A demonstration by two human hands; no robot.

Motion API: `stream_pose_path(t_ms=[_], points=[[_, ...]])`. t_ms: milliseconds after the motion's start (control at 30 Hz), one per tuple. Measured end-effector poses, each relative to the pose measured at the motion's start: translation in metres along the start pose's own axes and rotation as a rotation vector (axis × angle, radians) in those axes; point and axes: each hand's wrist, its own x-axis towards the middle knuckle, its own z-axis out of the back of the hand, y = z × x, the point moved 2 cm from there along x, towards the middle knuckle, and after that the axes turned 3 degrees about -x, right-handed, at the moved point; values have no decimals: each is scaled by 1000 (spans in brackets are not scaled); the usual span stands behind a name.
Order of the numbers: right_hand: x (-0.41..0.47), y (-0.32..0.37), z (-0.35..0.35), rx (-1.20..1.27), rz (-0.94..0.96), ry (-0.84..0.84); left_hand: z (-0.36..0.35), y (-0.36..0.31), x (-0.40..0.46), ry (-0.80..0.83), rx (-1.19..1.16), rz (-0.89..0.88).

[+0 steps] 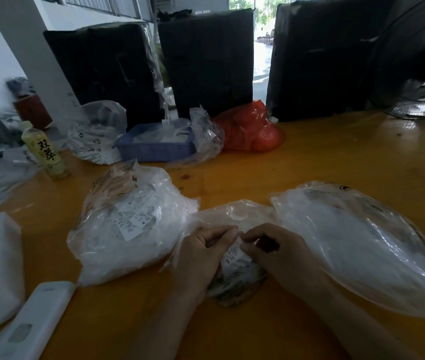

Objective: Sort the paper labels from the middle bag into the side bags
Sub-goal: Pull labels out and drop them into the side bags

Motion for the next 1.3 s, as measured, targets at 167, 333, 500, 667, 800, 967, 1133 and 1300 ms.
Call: stream_pose_path(t_ms=[167,333,500,667,800,967,1133,1300], points=[[1,-10,9,29,-43,-157,-1,-1,-1,52,100,-41],[3,-9,26,-19,-79,-295,10,-14,-2,-91,199,-199],[4,-20,50,-530,-119,-265,63,-48,5,-581,484,-611],[6,-25,77,-910,-272,-216,116,-44,25,-685,855,-455],[3,-41,87,-983,-445,11,121,-29,34,-533,1115,-264],[7,-50,88,-902,-449,-91,110,-30,33,-498,1307,-191],[12,-43,84,-551,-360,-281,103,-31,35,-342,1056,-282],[12,-40,78,188,-440,-391,99,-36,29,-395,907,-365]])
